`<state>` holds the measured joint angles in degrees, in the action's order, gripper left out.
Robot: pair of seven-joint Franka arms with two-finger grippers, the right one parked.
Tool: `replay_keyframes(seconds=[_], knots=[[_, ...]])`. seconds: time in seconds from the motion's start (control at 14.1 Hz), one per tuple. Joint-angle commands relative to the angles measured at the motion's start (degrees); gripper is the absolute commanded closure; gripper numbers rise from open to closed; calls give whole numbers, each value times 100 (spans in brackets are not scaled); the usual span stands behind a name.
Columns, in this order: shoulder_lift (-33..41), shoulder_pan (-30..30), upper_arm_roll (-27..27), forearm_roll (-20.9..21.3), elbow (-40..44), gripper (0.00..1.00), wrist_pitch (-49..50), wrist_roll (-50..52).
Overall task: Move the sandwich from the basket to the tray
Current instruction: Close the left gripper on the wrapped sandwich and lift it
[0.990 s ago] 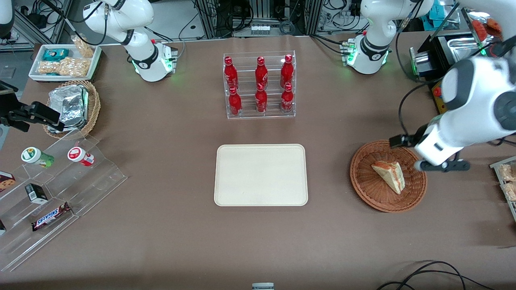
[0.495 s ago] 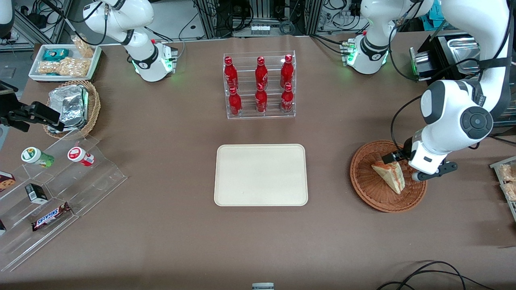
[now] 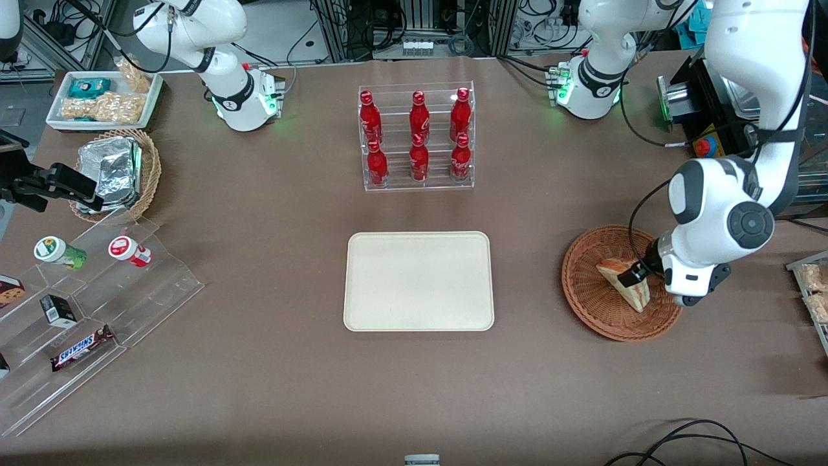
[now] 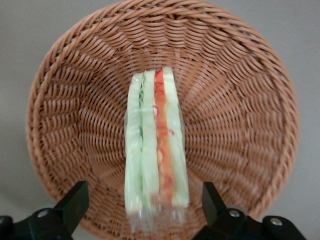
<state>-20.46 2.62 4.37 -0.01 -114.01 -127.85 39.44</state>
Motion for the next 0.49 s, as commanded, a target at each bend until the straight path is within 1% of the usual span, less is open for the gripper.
replay_keyframes(seconds=[0.0,0.07,0.14,0.21,0.35,0.42], knots=[[-309,11,19,115,248,41,-82,650],[-379,-7,20,115,248,63,-82,914],[-414,-24,20,124,248,81,-82,1090],[-406,-25,20,124,248,89,-56,1118],[-258,-25,20,124,274,91,119,1127],[-143,-25,20,124,431,91,477,1127]])
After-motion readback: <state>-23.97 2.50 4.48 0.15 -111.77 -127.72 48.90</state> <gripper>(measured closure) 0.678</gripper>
